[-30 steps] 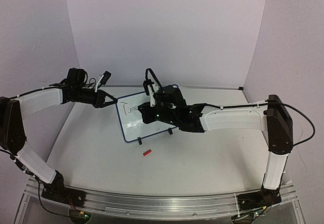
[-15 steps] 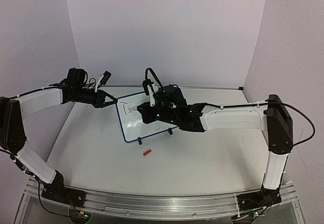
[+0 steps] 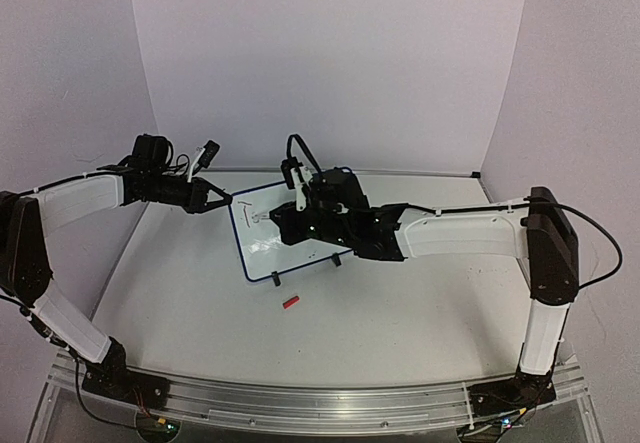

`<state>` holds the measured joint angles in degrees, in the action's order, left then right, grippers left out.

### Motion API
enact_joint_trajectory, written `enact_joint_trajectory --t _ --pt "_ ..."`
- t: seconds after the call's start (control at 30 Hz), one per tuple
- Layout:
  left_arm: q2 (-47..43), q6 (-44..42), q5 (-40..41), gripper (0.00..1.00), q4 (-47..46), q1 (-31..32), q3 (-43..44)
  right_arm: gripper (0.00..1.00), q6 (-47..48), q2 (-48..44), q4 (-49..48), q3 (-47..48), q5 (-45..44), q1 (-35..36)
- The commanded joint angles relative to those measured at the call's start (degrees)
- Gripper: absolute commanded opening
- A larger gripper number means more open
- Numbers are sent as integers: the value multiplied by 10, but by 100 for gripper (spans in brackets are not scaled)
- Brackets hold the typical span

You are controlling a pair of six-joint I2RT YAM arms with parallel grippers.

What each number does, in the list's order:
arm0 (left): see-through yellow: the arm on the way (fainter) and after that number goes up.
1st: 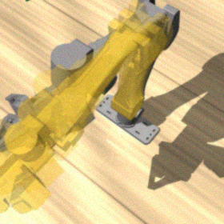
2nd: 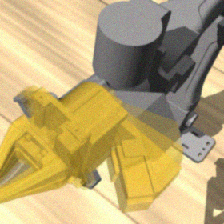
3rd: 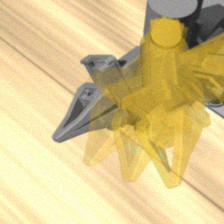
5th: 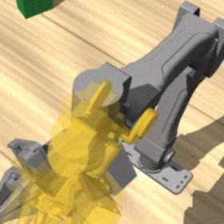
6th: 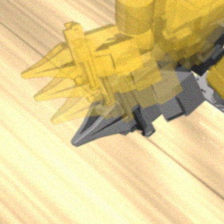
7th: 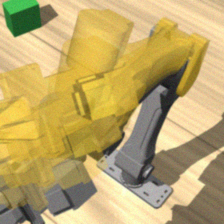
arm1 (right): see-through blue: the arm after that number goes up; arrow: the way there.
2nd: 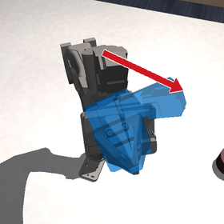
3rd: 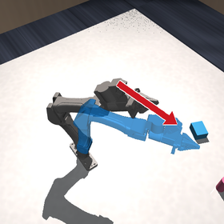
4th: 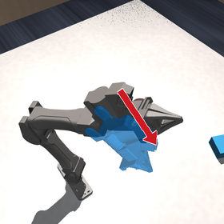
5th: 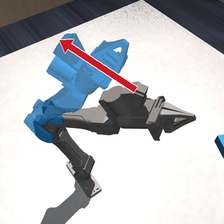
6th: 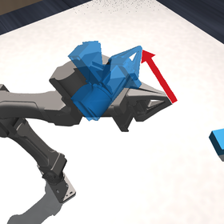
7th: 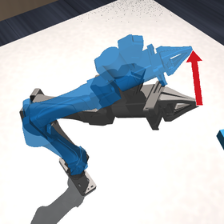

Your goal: Write a sentence on the whiteboard

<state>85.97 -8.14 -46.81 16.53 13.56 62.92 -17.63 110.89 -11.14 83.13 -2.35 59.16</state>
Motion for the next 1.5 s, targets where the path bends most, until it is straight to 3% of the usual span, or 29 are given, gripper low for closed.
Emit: enact_joint_trajectory --t 0.0,1.47 --pt "-26 -6 -7 0 -1 -1 3 0 -5 10 -9 -6 -4 -2" --pt "-28 -8 -8 0 -1 0 2 0 9 14 -32 24 -45 -1"
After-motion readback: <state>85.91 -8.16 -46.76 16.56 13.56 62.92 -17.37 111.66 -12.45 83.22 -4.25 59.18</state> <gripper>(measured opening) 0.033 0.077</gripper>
